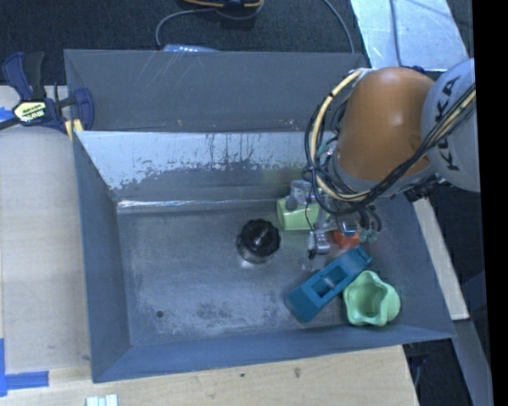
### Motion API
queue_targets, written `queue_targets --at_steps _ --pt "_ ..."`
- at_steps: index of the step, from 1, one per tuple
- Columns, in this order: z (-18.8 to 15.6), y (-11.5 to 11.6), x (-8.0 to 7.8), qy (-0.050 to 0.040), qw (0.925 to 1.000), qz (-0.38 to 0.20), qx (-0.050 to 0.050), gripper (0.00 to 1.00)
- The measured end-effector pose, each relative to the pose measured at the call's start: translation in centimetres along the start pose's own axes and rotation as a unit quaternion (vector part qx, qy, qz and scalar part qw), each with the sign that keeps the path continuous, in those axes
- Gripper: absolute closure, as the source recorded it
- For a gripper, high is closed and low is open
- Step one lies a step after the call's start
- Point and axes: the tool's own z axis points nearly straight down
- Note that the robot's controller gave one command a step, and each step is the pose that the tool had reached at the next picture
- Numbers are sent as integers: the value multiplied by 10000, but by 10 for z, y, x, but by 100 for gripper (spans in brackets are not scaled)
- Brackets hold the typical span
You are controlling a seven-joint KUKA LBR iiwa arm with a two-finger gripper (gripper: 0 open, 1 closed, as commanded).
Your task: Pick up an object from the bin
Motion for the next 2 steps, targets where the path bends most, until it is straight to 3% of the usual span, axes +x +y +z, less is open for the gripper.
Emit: queue_targets --at_steps 1,2 --pt "-4 0 -2 -42 10000 0 1 0" --pt "19 23 -29 -56 9996 269 1 0"
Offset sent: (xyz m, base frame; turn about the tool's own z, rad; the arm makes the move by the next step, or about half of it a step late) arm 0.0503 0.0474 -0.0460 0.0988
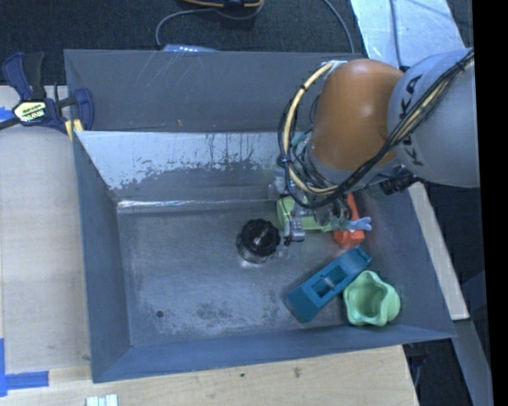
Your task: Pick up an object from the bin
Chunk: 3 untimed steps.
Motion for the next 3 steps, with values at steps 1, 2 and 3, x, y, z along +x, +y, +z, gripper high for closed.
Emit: queue_targets --at_steps 1,2,3 --pt "39 5 -18 4 9991 -420 -6 0" --pt "55 9 -9 25 9895 -1443 -1 0" --pt "64 9 2 -28 9975 707 -9 100"
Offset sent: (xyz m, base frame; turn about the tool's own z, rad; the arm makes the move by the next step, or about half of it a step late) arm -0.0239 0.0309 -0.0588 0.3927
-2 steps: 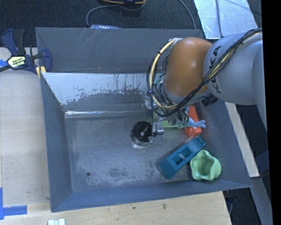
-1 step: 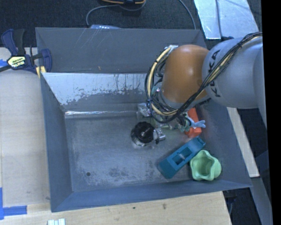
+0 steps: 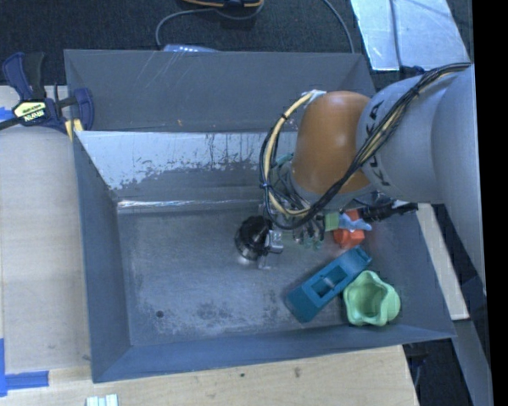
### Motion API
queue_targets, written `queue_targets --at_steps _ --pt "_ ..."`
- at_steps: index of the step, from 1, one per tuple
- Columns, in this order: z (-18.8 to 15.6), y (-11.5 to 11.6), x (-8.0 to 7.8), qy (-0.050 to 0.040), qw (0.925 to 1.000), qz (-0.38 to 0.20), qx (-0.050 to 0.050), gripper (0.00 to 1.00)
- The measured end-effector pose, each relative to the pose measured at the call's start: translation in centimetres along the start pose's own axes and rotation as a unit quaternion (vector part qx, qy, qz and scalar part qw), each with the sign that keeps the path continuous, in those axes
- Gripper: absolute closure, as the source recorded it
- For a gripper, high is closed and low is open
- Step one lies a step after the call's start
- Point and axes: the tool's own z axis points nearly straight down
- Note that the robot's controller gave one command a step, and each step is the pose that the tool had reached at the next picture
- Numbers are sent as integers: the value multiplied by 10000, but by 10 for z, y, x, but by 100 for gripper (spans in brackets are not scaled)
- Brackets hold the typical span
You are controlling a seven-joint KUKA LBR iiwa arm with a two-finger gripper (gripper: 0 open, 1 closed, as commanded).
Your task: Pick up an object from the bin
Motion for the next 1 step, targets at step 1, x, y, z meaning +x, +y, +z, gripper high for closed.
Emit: queue_targets --at_steps 1 --pt "0 0 0 0 10000 -5 1 100"
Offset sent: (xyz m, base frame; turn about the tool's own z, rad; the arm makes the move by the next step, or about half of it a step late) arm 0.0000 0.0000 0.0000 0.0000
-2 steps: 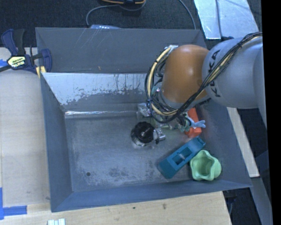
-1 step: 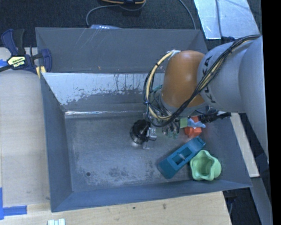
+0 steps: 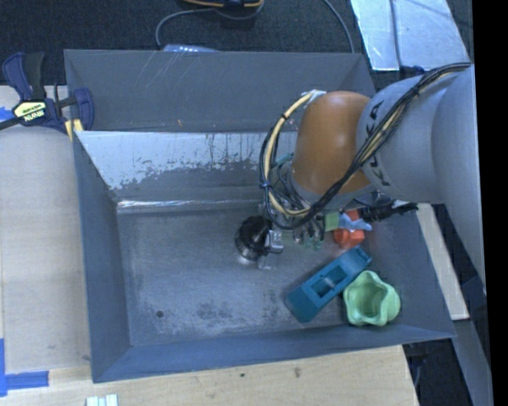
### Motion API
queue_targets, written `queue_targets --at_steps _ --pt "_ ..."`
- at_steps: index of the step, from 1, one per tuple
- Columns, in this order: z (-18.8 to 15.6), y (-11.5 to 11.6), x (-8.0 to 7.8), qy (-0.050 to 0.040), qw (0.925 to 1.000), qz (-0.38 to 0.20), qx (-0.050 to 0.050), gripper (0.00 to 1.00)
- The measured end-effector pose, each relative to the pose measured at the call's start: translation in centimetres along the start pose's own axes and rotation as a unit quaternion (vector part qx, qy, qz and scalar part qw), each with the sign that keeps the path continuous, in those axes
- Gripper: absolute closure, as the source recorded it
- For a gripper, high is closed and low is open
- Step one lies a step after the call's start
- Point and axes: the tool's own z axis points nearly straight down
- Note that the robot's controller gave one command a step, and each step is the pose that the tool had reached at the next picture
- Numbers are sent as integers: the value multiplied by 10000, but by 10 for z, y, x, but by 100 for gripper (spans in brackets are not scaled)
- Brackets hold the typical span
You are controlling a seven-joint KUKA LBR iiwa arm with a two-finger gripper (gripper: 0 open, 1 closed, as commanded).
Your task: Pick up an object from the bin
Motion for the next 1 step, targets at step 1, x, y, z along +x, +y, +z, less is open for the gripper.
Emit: queue_targets --at_steps 1 --pt "0 0 0 0 10000 -3 1 100"
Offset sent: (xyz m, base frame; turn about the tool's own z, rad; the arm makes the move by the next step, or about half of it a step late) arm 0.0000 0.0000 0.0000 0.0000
